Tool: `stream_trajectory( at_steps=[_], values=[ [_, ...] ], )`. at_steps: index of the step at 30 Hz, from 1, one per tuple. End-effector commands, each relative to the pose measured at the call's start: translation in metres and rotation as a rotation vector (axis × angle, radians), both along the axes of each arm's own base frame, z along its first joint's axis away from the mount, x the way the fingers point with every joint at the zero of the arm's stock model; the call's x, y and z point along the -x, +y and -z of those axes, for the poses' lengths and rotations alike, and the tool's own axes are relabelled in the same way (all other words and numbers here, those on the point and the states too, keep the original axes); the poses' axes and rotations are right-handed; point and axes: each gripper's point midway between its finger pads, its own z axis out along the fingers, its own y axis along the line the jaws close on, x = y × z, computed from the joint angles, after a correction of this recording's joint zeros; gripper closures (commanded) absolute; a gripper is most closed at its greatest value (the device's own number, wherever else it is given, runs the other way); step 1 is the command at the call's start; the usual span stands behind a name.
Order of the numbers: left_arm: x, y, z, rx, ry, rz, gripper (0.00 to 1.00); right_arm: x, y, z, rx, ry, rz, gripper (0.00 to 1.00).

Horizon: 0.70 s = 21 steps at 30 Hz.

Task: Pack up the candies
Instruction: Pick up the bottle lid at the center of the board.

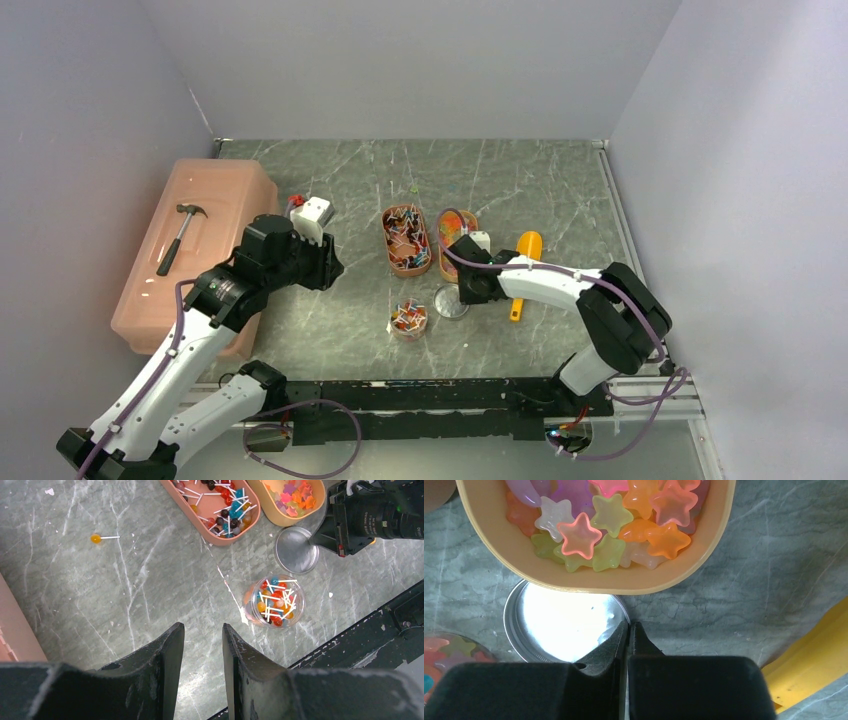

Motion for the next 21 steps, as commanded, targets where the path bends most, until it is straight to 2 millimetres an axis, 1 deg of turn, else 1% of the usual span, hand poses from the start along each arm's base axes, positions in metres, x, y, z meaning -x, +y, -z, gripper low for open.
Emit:
stream_trajectory(
  at_steps=[1,5,9,15,19,21],
  values=[
    [-0.005,-0.001,-0.009,0.008,-0.043,0.004,0.6,-0.001,-0.001,-0.001,-0.001,-0.011,0.006,1.0],
    [-0.006,-0.001,-0.008,0.009,-0.039,0.004,0.6,0.001,-0.004,-0.007,-0.004,-0.019,-0.003,1.0],
    [-0.003,-0.005,-0.008,0.022,-0.027,0.02,0.61,0.002,-0.013,-0.021,0.022,-0.05,-0.02,1.0],
    [0.004,-0.018,-0.012,0.078,-0.012,0.083,0.58,0.004,-0.02,-0.054,0.013,-0.117,-0.047,1.0],
    [0.01,-0.029,-0.013,0.116,0.046,0.124,0.58,0.009,-0.017,-0.079,-0.014,-0.154,-0.09,1.0],
    [0.013,-0.036,-0.019,0.154,0.056,0.143,0.55,0.011,-0.014,-0.092,-0.026,-0.174,-0.116,1.0]
  ],
)
